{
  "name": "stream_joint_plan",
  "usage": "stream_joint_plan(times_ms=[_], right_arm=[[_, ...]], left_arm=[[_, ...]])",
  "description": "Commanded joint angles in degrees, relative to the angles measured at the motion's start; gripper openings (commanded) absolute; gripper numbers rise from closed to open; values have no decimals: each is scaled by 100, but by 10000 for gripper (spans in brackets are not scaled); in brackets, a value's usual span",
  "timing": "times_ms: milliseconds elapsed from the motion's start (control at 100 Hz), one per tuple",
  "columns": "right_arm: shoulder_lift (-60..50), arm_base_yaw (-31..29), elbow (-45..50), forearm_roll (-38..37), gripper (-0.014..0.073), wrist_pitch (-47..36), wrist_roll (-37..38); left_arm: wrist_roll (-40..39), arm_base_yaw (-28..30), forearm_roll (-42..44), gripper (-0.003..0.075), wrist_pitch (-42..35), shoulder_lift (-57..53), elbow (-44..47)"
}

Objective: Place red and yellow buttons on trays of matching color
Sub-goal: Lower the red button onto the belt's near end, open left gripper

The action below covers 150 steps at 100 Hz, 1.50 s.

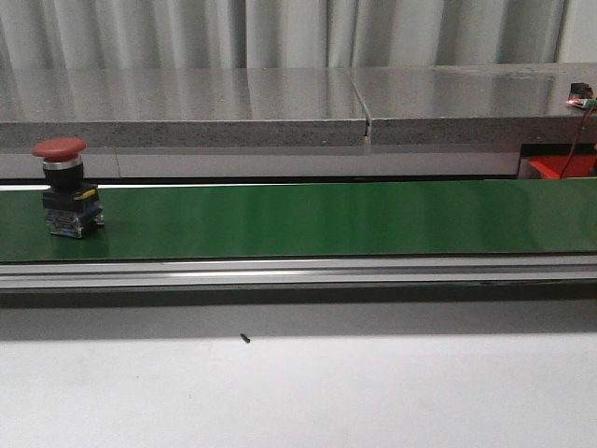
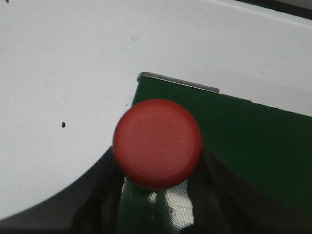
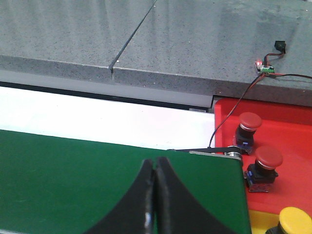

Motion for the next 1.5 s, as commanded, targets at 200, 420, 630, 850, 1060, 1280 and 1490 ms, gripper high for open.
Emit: stream_joint_plan(times_ms=[200,420,630,850,1060,1280,1490], right_arm=[[-28,9,-131,115,-67,-275,-50],[-28,9,-131,115,-67,-275,-50],[-28,9,-131,115,-67,-280,-50],[-28,9,-142,178,-67,-103,-50],[157,9,-403,168,-67,542,-220],[572,341,-961,151,-66,955,-349],[1435,858,-1787,78,-66,1433,-349]], left_arm=[[-45,-126,-156,208,-62,281,-134],[-45,-126,-223,440,56,296,-125],[-45,-258,-310,659,144,-70,-125],[-45,-822,-310,571,484,-1016,-111],[-45,-1492,-342,179,748,-1894,172],[-45,-1889,-369,-20,1097,-2815,570],[-45,-1892,-369,-20,1335,-3865,1009]])
